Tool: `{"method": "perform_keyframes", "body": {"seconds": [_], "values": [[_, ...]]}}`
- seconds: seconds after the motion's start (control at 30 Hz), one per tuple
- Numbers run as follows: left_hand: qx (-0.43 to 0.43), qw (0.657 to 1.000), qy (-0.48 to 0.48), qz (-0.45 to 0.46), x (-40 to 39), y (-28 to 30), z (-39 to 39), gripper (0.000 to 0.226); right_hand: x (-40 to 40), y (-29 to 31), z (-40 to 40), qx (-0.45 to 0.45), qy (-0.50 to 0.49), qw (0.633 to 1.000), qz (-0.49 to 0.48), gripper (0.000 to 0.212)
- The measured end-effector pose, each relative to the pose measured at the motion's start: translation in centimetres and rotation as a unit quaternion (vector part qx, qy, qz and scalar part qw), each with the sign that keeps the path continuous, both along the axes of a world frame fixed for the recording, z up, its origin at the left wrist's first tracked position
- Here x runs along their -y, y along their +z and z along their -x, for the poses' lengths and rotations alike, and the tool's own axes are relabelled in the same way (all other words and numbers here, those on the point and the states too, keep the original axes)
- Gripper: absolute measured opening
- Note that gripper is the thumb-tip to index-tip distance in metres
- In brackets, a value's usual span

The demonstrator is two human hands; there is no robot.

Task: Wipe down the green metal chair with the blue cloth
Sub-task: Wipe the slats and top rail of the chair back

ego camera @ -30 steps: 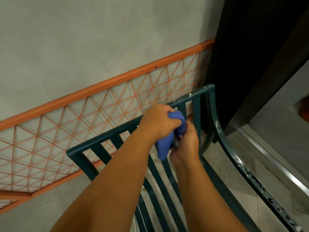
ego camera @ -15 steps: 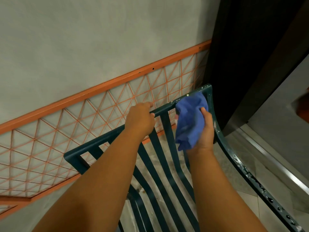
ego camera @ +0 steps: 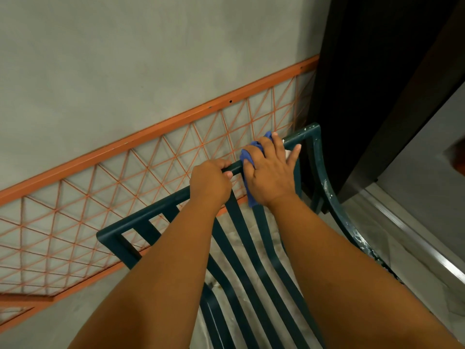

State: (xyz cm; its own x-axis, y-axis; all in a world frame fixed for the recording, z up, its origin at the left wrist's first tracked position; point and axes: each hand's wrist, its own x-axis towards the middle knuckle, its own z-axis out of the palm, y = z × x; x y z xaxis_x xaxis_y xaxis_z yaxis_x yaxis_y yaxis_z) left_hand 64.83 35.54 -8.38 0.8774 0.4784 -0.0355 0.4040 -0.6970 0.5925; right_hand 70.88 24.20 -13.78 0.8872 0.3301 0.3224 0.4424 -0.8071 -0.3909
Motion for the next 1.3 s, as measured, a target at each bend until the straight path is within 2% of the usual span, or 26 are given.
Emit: {"method": "perform_keyframes", "body": {"seconds": [0.17, 0.37, 0.5, 0.57, 0.63, 0.7, 0.77, 0.83, 0.93, 1.0, 1.07, 1.13, 1.23, 1.3], "values": [[-0.007, 0.999, -0.015, -0.028, 0.2, 0.1, 0.2, 0.029, 1.0, -1.3, 1.3, 0.04, 0.097, 0.994, 0.014, 0.044], [-0.006, 1.0, -0.004, -0.026, 0.4, 0.2, 0.1, 0.029, -0.5, 0.5, -0.2, 0.006, -0.003, 0.999, 0.036, 0.041], [-0.006, 0.999, -0.014, -0.036, 0.3, 0.3, 0.3, 0.023, -0.9, 0.2, 1.3, 0.03, 0.104, 0.994, 0.0, 0.044], [-0.007, 1.0, -0.012, -0.027, 0.3, 0.3, 0.2, 0.025, 0.7, -0.3, 0.9, 0.062, 0.131, 0.989, 0.021, 0.043], [-0.008, 1.0, -0.006, -0.022, 0.4, 0.4, 0.2, 0.026, 1.1, -0.2, -0.1, 0.073, 0.111, 0.991, 0.034, 0.041], [-0.009, 1.0, 0.003, -0.017, 0.4, 0.2, 0.1, 0.029, -0.1, 0.5, -0.7, 0.051, 0.059, 0.997, 0.026, 0.035], [-0.005, 1.0, 0.007, -0.015, 0.3, 0.1, 0.2, 0.028, -1.5, 0.7, -0.6, 0.034, 0.048, 0.998, 0.016, 0.031], [-0.003, 1.0, 0.001, -0.021, 0.2, 0.1, 0.2, 0.025, -1.7, 0.0, -0.4, 0.042, 0.101, 0.994, -0.004, 0.025], [-0.005, 1.0, -0.004, -0.028, 0.3, 0.1, 0.2, 0.027, -0.1, 0.0, -0.4, 0.042, 0.16, 0.983, -0.079, 0.04], [-0.004, 1.0, 0.0, -0.021, 0.3, 0.2, 0.2, 0.03, 1.1, 1.0, -0.5, 0.08, 0.113, 0.974, -0.181, 0.031], [-0.002, 1.0, 0.003, -0.013, 0.4, 0.2, 0.2, 0.031, 2.3, 1.4, -1.2, 0.1, 0.02, 0.966, -0.238, 0.028], [-0.002, 1.0, 0.003, -0.011, 0.4, 0.2, 0.2, 0.031, 3.1, 1.0, -2.3, 0.093, -0.029, 0.976, -0.192, 0.035], [-0.005, 1.0, 0.003, -0.02, 0.4, 0.2, 0.2, 0.031, 3.3, 0.3, -3.8, 0.015, -0.013, 0.998, -0.065, 0.038], [-0.005, 1.0, 0.002, -0.022, 0.4, 0.2, 0.3, 0.031, 2.9, 0.4, -4.4, -0.008, -0.013, 0.999, -0.03, 0.033]]}}
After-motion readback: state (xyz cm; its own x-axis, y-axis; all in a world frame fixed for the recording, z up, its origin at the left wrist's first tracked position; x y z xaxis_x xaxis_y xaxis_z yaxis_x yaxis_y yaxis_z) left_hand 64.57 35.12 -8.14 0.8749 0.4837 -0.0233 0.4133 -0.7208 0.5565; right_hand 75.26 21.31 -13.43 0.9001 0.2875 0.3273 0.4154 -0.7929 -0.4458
